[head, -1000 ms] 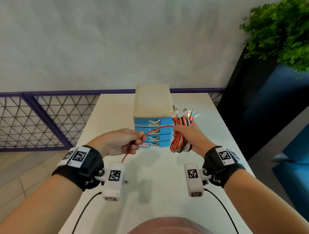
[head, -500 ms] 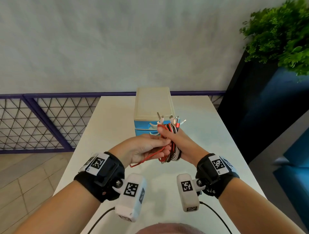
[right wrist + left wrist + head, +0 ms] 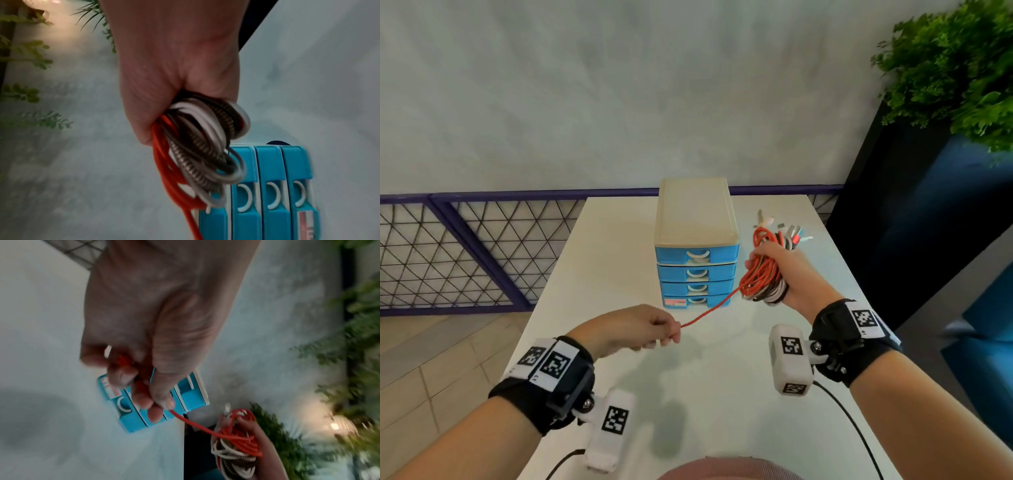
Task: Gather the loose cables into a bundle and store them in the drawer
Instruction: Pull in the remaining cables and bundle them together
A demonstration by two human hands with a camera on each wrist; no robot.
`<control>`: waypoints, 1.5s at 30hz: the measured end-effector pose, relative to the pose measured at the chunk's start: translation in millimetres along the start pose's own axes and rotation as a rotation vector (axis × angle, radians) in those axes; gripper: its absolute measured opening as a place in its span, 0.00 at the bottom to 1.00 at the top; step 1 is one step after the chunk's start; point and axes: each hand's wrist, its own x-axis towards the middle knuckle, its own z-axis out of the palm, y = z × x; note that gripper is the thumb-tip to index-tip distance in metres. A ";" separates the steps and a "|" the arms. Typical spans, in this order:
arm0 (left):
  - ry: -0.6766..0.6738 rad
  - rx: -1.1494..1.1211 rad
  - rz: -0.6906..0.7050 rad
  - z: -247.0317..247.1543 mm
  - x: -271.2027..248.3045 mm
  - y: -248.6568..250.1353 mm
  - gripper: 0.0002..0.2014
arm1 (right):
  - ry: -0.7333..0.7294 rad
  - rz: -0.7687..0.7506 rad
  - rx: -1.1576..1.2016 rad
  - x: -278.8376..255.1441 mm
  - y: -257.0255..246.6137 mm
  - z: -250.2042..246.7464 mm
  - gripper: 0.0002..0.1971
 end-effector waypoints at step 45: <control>0.476 1.100 0.688 14.6 35.5 20.0 0.10 | -0.537 0.136 -1.417 -13.4 21.8 58.5 0.19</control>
